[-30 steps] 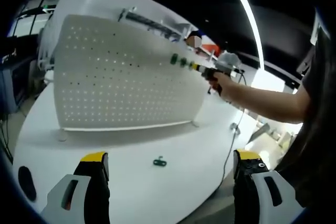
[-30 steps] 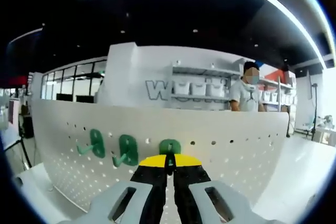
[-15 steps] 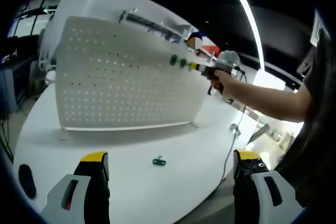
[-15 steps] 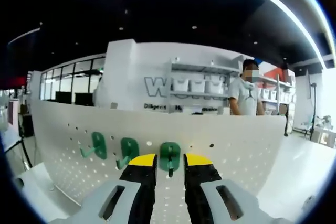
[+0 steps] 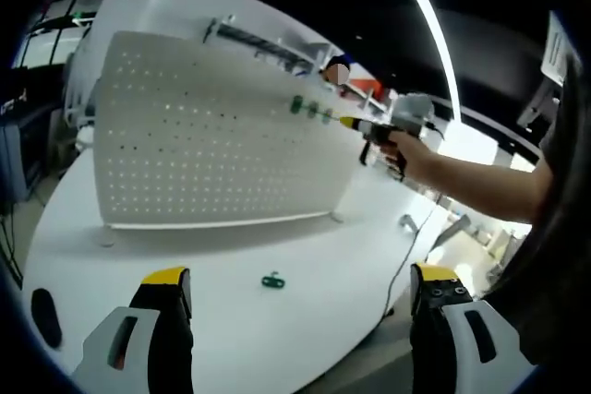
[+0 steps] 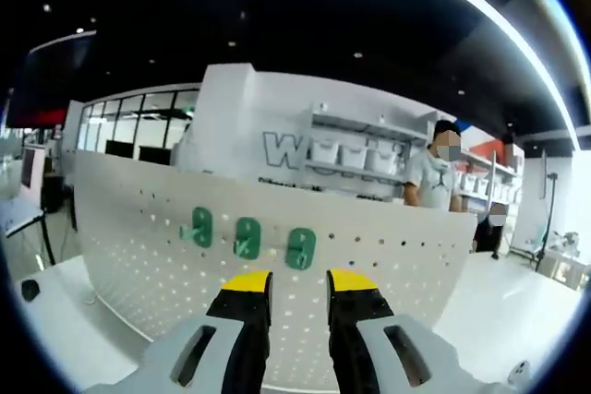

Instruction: Insert the hook assembly into the mounting plate slot until the hook locks in place.

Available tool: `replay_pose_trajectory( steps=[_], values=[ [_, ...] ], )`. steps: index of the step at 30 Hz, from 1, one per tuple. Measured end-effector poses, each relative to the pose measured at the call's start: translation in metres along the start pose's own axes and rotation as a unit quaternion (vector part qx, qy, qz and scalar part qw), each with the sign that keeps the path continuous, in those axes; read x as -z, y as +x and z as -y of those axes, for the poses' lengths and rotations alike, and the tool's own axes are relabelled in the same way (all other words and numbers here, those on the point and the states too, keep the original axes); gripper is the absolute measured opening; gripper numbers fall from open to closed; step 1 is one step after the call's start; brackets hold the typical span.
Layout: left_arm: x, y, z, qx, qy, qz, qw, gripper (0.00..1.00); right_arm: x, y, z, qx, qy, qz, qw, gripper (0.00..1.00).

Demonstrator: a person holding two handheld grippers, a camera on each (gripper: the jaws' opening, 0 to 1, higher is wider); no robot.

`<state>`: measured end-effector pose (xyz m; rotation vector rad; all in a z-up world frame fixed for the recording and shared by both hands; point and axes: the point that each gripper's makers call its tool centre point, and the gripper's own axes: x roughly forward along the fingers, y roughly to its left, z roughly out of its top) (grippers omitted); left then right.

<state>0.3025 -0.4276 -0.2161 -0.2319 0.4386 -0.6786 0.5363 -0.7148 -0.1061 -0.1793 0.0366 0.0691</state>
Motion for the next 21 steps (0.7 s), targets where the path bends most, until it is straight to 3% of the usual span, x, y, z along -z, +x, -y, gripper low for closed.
replay_pose_trajectory(
  steps=[14, 18, 21],
  values=[
    [0.004, -0.005, 0.012, 0.01, 0.018, -0.011, 0.9997, 1.0, 0.037, -0.057, -0.025, -0.033, 0.047, -0.047, 0.9973, 0.42],
    [0.002, -0.007, 0.017, 0.011, 0.026, -0.01, 0.9995, 1.0, 0.039, -0.072, -0.041, -0.054, 0.04, -0.051, 0.9965, 0.54],
    [0.002, -0.007, 0.019, 0.013, 0.026, -0.009, 0.9995, 1.0, 0.039, -0.086, -0.054, -0.076, 0.047, -0.053, 0.9946, 0.55]
  ],
)
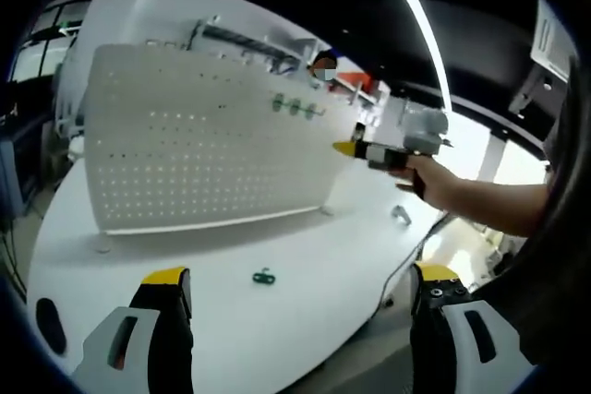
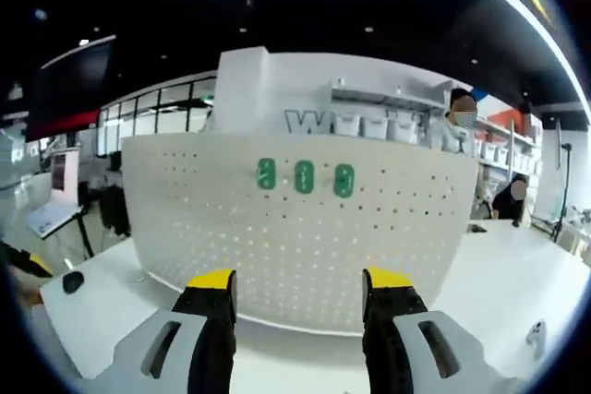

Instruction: Insert the hook assembly into the mounting plate slot until the hook locks in place.

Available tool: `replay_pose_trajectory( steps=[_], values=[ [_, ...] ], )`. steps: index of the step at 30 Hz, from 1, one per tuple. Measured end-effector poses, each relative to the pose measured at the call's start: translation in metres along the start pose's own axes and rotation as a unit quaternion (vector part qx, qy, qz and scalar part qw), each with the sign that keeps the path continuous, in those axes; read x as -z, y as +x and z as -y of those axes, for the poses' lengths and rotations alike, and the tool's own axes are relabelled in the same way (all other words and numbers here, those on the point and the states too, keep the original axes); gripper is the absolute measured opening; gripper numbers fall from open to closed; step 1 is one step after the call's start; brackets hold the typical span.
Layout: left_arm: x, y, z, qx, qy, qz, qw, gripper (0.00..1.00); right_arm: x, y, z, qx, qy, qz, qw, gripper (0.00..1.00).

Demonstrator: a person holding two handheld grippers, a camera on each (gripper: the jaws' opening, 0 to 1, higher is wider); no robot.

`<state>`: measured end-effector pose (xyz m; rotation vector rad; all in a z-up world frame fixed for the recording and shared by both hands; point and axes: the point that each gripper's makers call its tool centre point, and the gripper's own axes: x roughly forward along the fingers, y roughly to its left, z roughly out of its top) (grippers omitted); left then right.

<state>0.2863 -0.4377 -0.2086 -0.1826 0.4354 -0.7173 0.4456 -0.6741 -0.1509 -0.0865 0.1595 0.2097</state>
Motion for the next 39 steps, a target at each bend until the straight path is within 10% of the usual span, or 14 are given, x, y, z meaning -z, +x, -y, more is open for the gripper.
replay_pose_trajectory(
  steps=[13, 18, 39],
  values=[
    [0.008, -0.002, 0.008, 0.009, 0.01, -0.014, 0.9998, 1.0, 0.004, -0.046, -0.063, -0.067, 0.048, -0.01, 0.9966, 0.63],
    [0.009, -0.003, 0.008, 0.009, 0.011, -0.016, 0.9998, 1.0, 0.014, -0.062, -0.089, -0.107, 0.149, -0.031, 0.9825, 0.62],
    [0.019, -0.002, 0.002, 0.009, 0.001, -0.029, 0.9996, 0.99, 0.079, -0.127, -0.137, -0.135, 0.086, -0.102, 0.9819, 0.61]
  ],
)
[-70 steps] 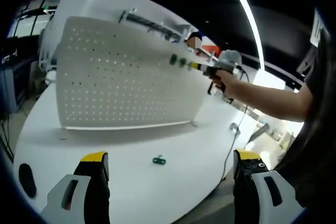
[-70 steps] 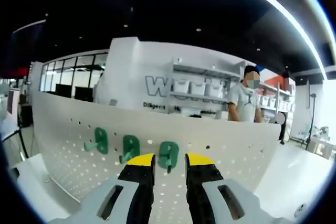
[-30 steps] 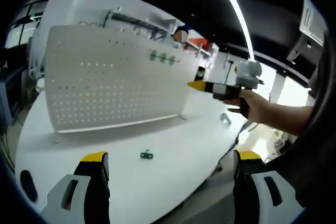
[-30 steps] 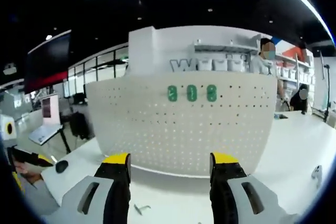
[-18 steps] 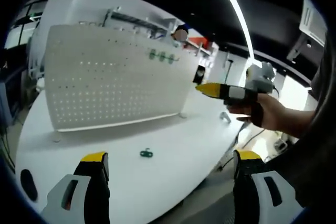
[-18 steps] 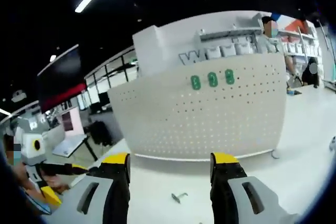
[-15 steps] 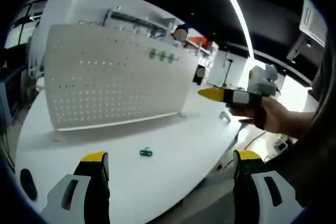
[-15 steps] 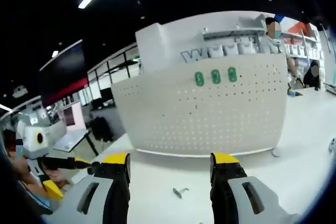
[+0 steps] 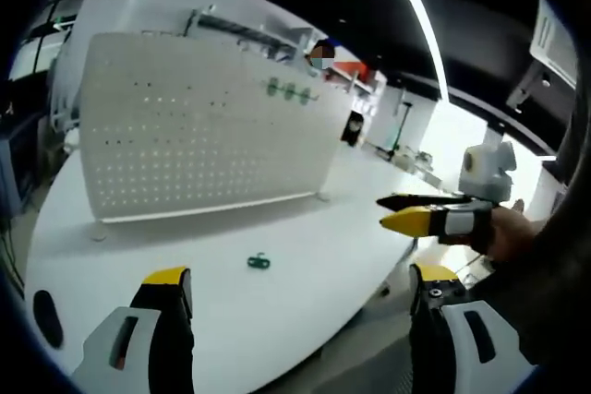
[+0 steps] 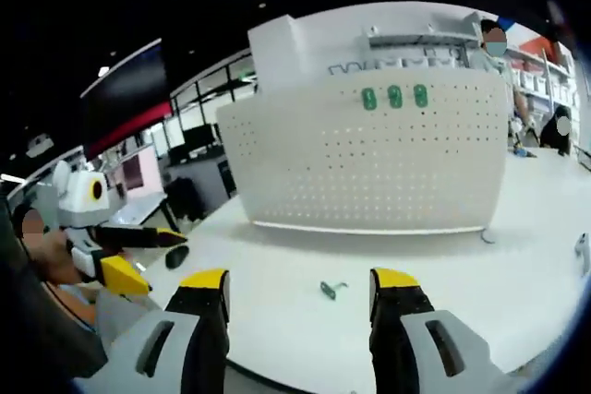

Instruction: Insert the hook assembly into the mounting plate slot until the hook locks in place.

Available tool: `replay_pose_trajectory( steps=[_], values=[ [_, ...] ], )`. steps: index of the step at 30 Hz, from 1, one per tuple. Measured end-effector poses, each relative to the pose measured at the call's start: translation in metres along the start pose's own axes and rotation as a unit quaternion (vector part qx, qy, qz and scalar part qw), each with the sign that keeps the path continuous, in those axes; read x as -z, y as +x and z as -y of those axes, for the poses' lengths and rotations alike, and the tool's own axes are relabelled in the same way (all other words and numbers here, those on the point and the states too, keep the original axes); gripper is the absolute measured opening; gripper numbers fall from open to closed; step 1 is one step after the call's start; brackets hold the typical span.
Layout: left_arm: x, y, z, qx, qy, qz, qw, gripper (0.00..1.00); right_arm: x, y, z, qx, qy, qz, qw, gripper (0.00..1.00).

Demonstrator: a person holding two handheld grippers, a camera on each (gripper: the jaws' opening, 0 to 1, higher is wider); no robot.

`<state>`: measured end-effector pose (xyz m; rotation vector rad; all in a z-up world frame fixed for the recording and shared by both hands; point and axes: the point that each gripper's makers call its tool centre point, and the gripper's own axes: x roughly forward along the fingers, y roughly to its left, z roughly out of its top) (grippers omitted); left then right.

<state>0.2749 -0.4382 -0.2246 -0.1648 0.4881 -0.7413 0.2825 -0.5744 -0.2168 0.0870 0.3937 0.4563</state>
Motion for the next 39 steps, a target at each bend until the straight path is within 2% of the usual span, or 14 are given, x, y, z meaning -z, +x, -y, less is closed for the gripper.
replay_pose_trajectory(
  steps=[10, 15, 18, 22, 29, 34, 36, 37, 39],
  values=[
    [0.004, 0.0, -0.004, 0.0, -0.008, -0.002, 1.0, 0.99, 0.029, -0.002, -0.014, -0.014, -0.007, -0.033, 0.9993, 0.61],
    [0.005, 0.0, -0.007, -0.001, -0.01, -0.003, 0.9999, 0.99, 0.042, 0.005, -0.013, -0.019, -0.013, -0.052, 0.9984, 0.61],
    [0.006, -0.002, -0.01, -0.005, -0.012, -0.004, 0.9999, 0.99, 0.043, 0.012, -0.01, -0.03, -0.02, -0.052, 0.998, 0.61],
    [0.008, -0.003, -0.014, -0.007, -0.015, -0.008, 0.9998, 1.0, 0.042, 0.028, -0.006, -0.047, -0.034, -0.055, 0.9968, 0.6],
    [0.006, -0.002, -0.021, -0.01, -0.016, -0.009, 0.9998, 0.99, 0.052, 0.07, 0.002, -0.065, -0.045, -0.066, 0.9947, 0.59],
    [0.007, 0.0, -0.027, -0.011, -0.02, -0.013, 0.9997, 0.99, 0.077, 0.103, 0.001, -0.073, -0.041, -0.1, 0.9915, 0.58],
    [0.007, 0.0, -0.029, -0.012, -0.021, -0.015, 0.9996, 0.99, 0.087, 0.116, -0.002, -0.083, -0.058, -0.107, 0.9891, 0.58],
    [0.007, 0.0, -0.03, -0.013, -0.021, -0.016, 0.9996, 0.99, 0.096, 0.121, -0.003, -0.086, -0.058, -0.125, 0.9867, 0.58],
    [0.006, 0.0, -0.034, -0.015, -0.022, -0.017, 0.9995, 1.0, 0.1, 0.131, -0.004, -0.088, -0.049, -0.123, 0.9874, 0.57]
  ],
)
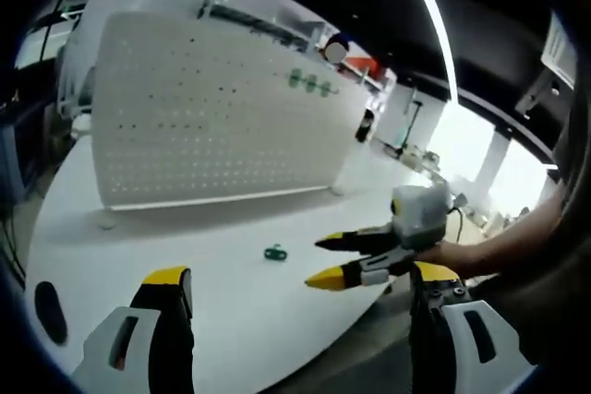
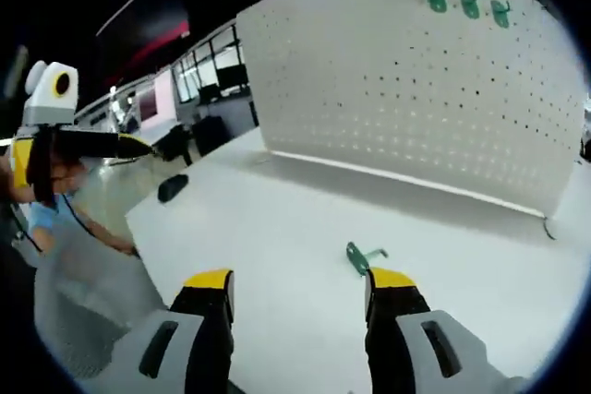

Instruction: Insert the hook assembly into the mounting plate slot until the hook locks in place.

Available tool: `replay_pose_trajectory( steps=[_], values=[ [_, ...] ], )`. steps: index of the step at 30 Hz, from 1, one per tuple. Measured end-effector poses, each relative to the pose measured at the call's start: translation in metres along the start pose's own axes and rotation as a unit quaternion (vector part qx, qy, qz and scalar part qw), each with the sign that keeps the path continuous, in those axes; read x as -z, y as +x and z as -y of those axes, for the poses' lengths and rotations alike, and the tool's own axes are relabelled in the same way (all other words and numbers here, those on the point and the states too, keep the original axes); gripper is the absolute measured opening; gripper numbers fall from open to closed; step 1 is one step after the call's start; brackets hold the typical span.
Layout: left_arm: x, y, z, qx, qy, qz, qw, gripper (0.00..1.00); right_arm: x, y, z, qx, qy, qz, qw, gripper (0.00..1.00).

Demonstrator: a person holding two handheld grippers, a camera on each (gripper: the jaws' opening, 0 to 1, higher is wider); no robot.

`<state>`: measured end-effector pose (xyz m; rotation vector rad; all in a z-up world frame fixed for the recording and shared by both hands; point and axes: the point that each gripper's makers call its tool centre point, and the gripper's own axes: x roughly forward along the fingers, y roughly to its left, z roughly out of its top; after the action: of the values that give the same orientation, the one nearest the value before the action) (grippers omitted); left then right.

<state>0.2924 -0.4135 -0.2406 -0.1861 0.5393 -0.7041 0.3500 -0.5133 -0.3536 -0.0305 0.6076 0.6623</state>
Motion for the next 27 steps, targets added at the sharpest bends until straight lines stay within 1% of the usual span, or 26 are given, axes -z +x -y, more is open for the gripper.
replay_pose_trajectory(
  steps=[2, 3, 6, 7, 9, 11, 13, 15, 21, 24, 27],
  values=[
    [-0.001, 0.0, -0.004, -0.003, -0.003, 0.0, 1.0, 1.0, 0.004, 0.01, 0.001, -0.003, -0.002, -0.006, 1.0, 0.56],
    [-0.002, 0.0, -0.005, -0.003, -0.004, 0.0, 1.0, 1.0, 0.009, 0.016, 0.002, -0.003, -0.003, -0.019, 0.9998, 0.56],
    [0.001, 0.002, -0.011, -0.006, -0.006, -0.008, 0.9999, 1.0, 0.013, 0.028, 0.006, -0.006, 0.003, -0.02, 0.9998, 0.55],
    [0.001, 0.003, -0.013, -0.007, -0.006, -0.01, 0.9999, 1.0, 0.015, 0.032, 0.009, -0.005, 0.014, -0.023, 0.9996, 0.54],
    [0.0, 0.003, -0.016, -0.009, -0.009, -0.009, 0.9999, 1.0, 0.015, 0.036, 0.013, -0.003, 0.026, -0.024, 0.9994, 0.54],
    [-0.001, 0.005, -0.018, -0.009, -0.013, -0.008, 0.9998, 1.0, 0.015, 0.04, 0.015, -0.001, 0.026, -0.024, 0.9994, 0.54],
    [0.0, 0.007, -0.02, -0.01, -0.014, -0.01, 0.9998, 1.0, 0.017, 0.044, 0.018, 0.0, 0.026, -0.032, 0.9992, 0.54],
    [0.0, 0.008, -0.021, -0.01, -0.016, -0.01, 0.9998, 1.0, 0.02, 0.048, 0.02, -0.002, 0.037, -0.039, 0.9986, 0.54],
    [0.001, 0.011, -0.022, -0.01, -0.022, -0.012, 0.9996, 1.0, 0.022, 0.055, 0.028, 0.006, 0.048, -0.045, 0.9978, 0.53],
    [0.004, 0.012, -0.024, -0.011, -0.025, -0.015, 0.9995, 1.0, 0.022, 0.06, 0.033, 0.01, 0.05, -0.05, 0.9975, 0.53],
    [0.005, 0.011, -0.026, -0.012, -0.027, -0.015, 0.9994, 1.0, 0.018, 0.063, 0.037, 0.013, 0.05, -0.049, 0.9975, 0.53]
  ],
)
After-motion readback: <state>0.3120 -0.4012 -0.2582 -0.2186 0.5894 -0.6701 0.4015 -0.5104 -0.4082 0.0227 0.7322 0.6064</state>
